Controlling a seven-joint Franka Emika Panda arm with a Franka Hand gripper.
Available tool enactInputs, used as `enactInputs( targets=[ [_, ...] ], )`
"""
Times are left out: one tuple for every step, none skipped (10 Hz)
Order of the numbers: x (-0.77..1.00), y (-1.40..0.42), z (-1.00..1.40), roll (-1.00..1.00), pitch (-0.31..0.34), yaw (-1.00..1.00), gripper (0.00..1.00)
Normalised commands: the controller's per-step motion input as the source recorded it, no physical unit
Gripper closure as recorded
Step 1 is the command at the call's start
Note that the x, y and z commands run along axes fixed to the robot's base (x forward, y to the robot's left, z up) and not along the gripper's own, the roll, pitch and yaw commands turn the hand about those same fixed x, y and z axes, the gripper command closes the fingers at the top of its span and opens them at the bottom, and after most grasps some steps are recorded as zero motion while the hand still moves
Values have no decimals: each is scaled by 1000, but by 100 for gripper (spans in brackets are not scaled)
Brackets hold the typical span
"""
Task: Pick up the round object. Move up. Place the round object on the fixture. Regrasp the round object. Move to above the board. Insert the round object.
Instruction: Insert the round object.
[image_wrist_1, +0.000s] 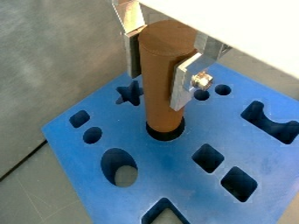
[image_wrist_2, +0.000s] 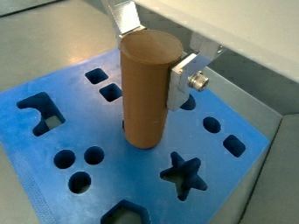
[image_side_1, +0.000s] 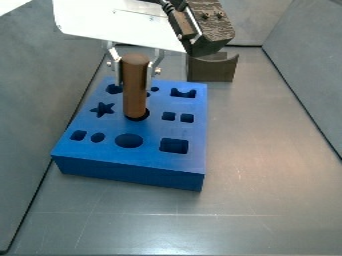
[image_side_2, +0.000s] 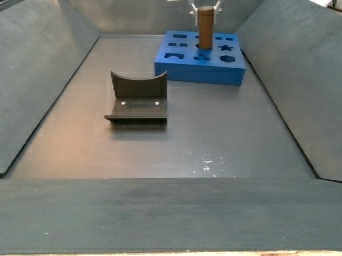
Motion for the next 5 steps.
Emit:
enactInputs(
  targets=[
    [-194,0,-117,-203,-126,-66,100],
    [-140,-100,-243,-289,0,-120,100],
    [-260,-177,-211,-143,0,-49,100],
    [0,0,0,-43,0,0,100],
    [0,-89,-131,-283,-14,0,100]
  ],
)
